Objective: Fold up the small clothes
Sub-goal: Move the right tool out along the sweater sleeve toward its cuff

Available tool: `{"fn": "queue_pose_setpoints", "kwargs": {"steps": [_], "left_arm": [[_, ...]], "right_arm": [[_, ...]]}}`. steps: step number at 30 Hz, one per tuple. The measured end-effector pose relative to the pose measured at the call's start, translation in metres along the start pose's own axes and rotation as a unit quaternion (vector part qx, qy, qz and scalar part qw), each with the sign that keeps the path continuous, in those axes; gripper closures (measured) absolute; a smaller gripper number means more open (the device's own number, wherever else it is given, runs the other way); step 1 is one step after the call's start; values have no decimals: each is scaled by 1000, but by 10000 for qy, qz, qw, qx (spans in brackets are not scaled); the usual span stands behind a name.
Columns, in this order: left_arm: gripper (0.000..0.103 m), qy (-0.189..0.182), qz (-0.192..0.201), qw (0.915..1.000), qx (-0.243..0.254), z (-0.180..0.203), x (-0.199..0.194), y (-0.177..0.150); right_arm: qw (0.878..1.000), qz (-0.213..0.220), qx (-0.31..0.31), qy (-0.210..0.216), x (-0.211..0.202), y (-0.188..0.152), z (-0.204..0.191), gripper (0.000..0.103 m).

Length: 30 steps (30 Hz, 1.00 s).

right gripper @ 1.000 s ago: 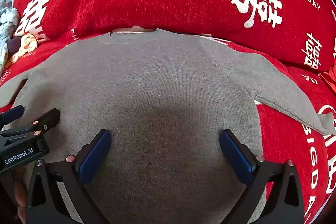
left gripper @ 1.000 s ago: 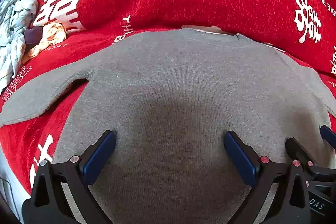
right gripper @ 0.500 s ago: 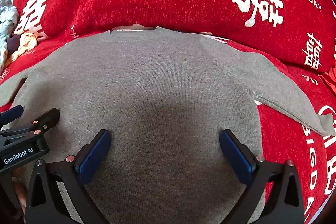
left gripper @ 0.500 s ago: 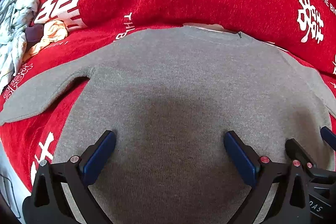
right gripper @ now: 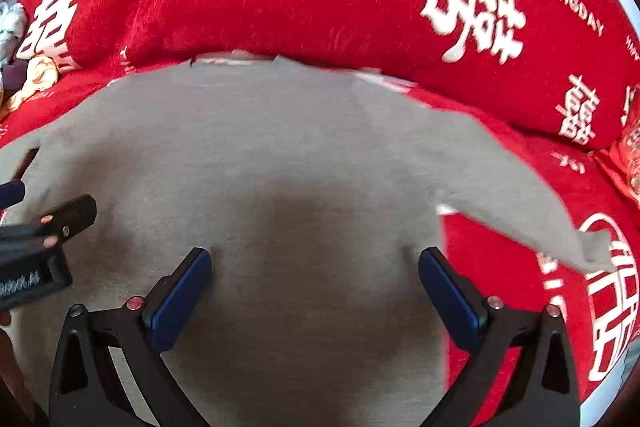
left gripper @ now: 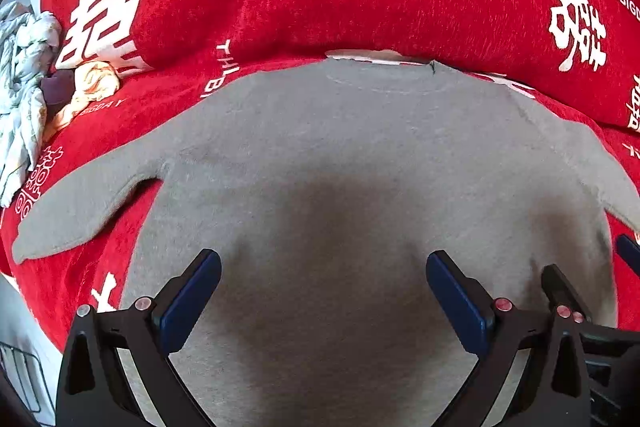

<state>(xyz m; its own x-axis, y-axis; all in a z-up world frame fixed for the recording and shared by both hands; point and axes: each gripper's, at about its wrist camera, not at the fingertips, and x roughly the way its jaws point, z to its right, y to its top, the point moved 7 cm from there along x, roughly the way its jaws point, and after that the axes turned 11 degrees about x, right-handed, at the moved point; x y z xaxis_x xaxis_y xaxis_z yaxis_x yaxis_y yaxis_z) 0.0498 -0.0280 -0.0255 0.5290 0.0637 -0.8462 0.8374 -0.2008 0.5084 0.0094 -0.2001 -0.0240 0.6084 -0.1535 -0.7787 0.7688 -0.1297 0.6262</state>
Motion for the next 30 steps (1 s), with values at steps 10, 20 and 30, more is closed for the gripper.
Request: {"fn": "queue_pose_setpoints", "kwargs": {"steps": [10, 20, 30], "left_arm": [[0, -146, -43, 9996, 256, 55, -6, 31], [0, -319, -78, 9977, 597, 114, -10, 58], [0, -422, -129, 9941, 996, 177, -8, 75]], "right_arm": [[9982, 178, 479, -327, -10, 20, 64, 0], [9928, 172, 1078, -491, -8, 19, 129, 0], [9783, 126, 1917, -777, -10, 10, 221, 0]]}}
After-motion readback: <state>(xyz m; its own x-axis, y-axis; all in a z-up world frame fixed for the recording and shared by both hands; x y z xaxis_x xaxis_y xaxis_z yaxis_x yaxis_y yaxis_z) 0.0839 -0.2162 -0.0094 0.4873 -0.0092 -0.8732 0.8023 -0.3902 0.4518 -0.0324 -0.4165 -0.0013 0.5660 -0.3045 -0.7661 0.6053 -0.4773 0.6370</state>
